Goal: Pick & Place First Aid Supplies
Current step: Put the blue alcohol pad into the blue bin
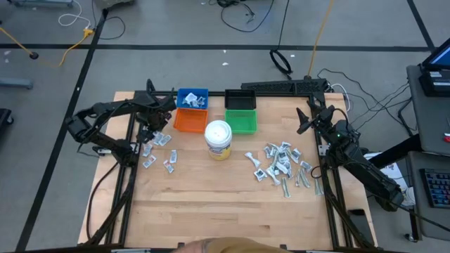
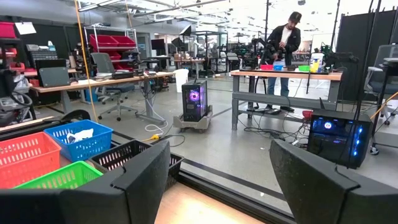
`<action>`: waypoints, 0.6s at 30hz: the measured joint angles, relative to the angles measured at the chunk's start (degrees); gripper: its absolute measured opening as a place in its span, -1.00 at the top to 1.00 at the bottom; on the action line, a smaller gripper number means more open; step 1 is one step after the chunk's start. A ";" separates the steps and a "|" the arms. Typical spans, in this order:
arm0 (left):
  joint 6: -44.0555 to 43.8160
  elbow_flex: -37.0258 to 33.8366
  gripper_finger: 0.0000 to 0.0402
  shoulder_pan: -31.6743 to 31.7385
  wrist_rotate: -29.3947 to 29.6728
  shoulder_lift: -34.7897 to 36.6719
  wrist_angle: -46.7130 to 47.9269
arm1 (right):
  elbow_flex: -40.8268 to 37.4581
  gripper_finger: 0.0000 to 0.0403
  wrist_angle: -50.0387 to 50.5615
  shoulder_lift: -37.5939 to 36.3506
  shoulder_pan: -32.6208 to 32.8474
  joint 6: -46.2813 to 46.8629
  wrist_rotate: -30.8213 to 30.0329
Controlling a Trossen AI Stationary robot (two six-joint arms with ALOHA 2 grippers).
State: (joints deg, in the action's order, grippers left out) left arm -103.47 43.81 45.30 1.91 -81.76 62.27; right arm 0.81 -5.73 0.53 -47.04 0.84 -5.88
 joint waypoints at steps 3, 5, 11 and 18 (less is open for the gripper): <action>0.65 0.00 -0.22 0.58 2.67 0.00 -0.13 | -0.01 -0.36 -0.01 0.00 0.00 -0.02 -0.01; 2.57 0.00 -0.22 0.86 4.67 -0.02 -0.54 | -0.01 -0.36 -0.01 0.00 0.00 0.00 -0.01; 7.93 -0.22 -0.22 1.54 8.88 -0.04 -3.50 | 0.00 -0.35 0.00 0.00 0.00 0.00 -0.01; 8.43 -3.05 -0.22 1.98 7.29 -0.08 -6.61 | 0.00 -0.34 -0.01 0.01 0.00 -0.01 -0.01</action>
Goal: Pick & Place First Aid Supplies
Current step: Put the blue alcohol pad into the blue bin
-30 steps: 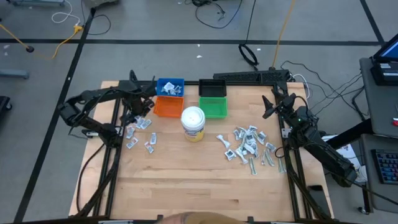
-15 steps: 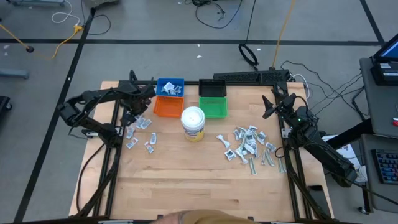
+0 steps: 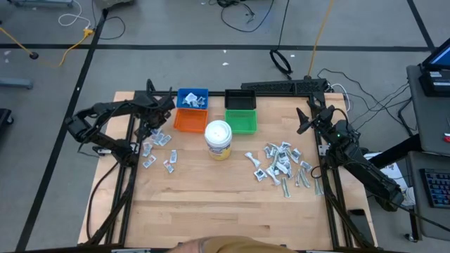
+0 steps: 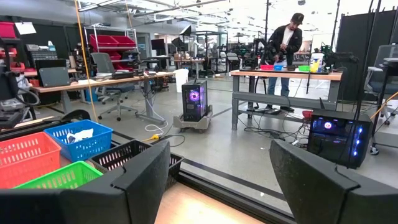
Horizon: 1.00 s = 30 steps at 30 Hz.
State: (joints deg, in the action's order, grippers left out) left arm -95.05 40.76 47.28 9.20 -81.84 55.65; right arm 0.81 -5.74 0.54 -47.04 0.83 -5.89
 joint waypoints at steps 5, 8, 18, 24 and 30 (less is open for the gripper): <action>-1.01 -1.14 -0.22 0.49 1.43 0.00 -0.49 | -0.01 -0.35 0.00 0.00 0.01 0.01 0.00; 0.37 -1.98 -0.22 0.88 1.61 0.00 -1.15 | -0.01 -0.34 0.00 0.00 0.01 -0.01 0.01; 10.68 -3.05 -0.22 1.08 1.52 0.00 -6.63 | -0.01 -0.35 0.00 -0.02 0.01 -0.01 0.00; 11.22 -3.05 -0.22 1.08 0.90 0.00 -6.09 | -0.01 -0.35 0.00 -0.01 -0.01 0.01 0.00; 12.98 -3.02 -0.06 1.08 0.62 0.00 -6.20 | 0.00 -0.34 0.00 0.00 -0.01 -0.01 0.01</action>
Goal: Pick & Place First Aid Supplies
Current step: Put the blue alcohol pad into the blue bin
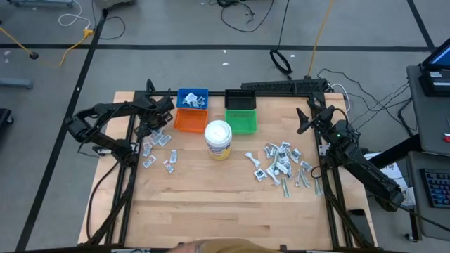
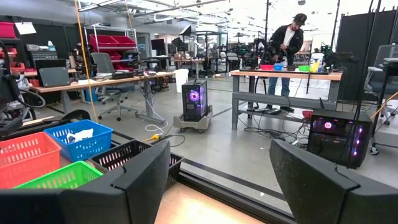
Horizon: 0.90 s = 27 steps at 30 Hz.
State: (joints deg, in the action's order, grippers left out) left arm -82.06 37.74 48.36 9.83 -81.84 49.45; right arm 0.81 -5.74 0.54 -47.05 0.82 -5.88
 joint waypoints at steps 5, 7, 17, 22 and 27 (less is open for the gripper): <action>-0.09 0.02 0.30 0.00 -0.87 0.00 0.02 | -0.01 -0.35 0.00 -0.01 0.01 0.01 0.00; -0.12 0.02 0.44 0.00 -1.39 0.00 0.00 | -0.01 -0.35 0.00 0.00 0.02 0.02 -0.01; -1.54 1.37 0.84 -0.11 -2.54 0.22 0.43 | 0.01 -0.35 0.00 0.00 0.00 0.01 -0.01; -0.72 3.94 0.87 -0.11 -1.69 0.22 2.02 | -0.02 -0.34 0.02 0.00 0.00 0.02 -0.01; -0.63 6.23 0.87 -0.11 -0.69 0.22 4.90 | -0.01 -0.35 0.00 -0.02 0.01 0.02 -0.01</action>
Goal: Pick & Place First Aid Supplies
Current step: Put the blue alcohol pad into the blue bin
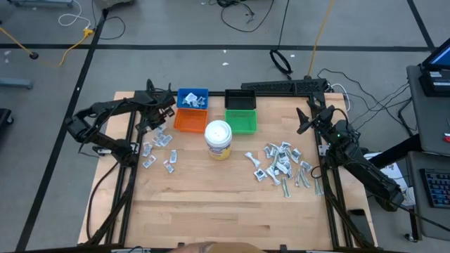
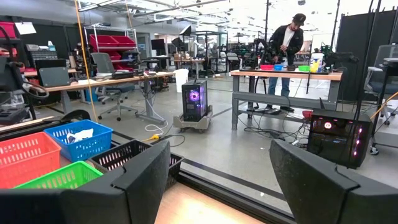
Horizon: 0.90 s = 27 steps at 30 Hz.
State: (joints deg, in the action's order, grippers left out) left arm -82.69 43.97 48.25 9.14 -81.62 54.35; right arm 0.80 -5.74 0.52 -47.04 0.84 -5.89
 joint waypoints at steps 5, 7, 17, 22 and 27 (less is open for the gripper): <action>0.36 3.71 0.87 0.02 3.37 0.02 4.16 | 0.02 -0.34 0.00 0.00 0.01 -0.02 0.00; 2.59 5.66 0.87 0.25 5.26 0.02 4.52 | 0.02 -0.34 0.00 0.02 -0.01 0.00 0.00; 22.64 20.73 0.87 0.68 10.20 -5.17 4.60 | 0.02 -0.34 0.00 0.02 -0.01 0.00 0.02; 28.28 31.17 0.87 2.13 4.24 -11.84 7.71 | 0.01 -0.35 0.00 0.02 0.00 0.00 0.00; 33.29 42.53 0.87 3.04 0.19 -20.18 13.34 | 0.00 -0.34 0.00 0.01 -0.01 -0.02 0.00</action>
State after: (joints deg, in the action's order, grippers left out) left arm -49.40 86.50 51.29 9.32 -101.80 67.69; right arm 0.80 -5.74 0.53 -47.05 0.82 -5.89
